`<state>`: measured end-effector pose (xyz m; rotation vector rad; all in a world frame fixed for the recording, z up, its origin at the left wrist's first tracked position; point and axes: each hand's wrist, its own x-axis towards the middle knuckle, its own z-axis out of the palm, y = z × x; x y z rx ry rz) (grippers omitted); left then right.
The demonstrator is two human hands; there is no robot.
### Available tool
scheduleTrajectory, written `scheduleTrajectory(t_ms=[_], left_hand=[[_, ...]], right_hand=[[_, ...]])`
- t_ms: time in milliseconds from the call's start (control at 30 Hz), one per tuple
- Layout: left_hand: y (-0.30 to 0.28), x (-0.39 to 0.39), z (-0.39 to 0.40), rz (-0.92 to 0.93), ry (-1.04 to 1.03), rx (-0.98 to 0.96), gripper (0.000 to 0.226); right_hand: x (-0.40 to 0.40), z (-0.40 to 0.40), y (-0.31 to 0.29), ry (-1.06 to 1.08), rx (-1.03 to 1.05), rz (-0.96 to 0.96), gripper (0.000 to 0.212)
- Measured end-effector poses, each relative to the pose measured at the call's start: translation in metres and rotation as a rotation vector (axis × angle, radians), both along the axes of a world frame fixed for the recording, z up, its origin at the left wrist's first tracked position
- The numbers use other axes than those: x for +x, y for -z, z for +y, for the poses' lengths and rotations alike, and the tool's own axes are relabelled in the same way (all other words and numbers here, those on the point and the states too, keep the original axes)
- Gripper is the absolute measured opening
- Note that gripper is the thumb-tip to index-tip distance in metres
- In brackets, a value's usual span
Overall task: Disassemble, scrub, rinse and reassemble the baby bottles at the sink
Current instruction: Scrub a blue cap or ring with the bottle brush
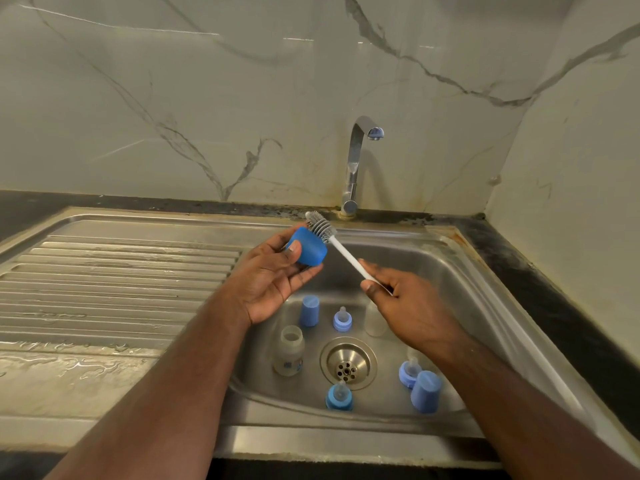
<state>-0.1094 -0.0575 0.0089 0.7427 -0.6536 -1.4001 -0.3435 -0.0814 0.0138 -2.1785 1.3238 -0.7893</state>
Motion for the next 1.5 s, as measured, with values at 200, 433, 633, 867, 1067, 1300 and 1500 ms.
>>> scheduleTrajectory(t_ms=[200,433,633,867,1067,1300,1500], left_hand=[[-0.002,0.002,0.000,0.049,-0.041,-0.008,0.055],[-0.002,0.002,0.000,0.097,-0.073,-0.009,0.056],[-0.004,0.002,0.001,0.147,-0.109,0.034,0.050],[-0.008,-0.001,0.005,0.115,-0.052,-0.007,0.042],[-0.010,0.002,0.003,0.142,-0.153,0.022,0.030],[-0.012,0.000,0.006,0.148,-0.080,0.022,0.041],[-0.012,0.000,0.006,0.165,-0.086,0.020,0.047]], right_hand=[[-0.001,0.008,-0.002,-0.071,0.004,-0.045,0.039],[-0.005,0.000,0.004,-0.043,0.044,-0.140,0.042],[-0.002,0.008,0.001,-0.058,-0.071,-0.006,0.039],[-0.004,0.000,0.002,-0.008,-0.020,0.011,0.041],[-0.002,0.006,0.001,-0.033,-0.055,-0.086,0.040],[-0.005,-0.003,0.003,0.009,-0.015,-0.044,0.041],[0.003,0.005,0.005,-0.052,-0.031,-0.086,0.040]])
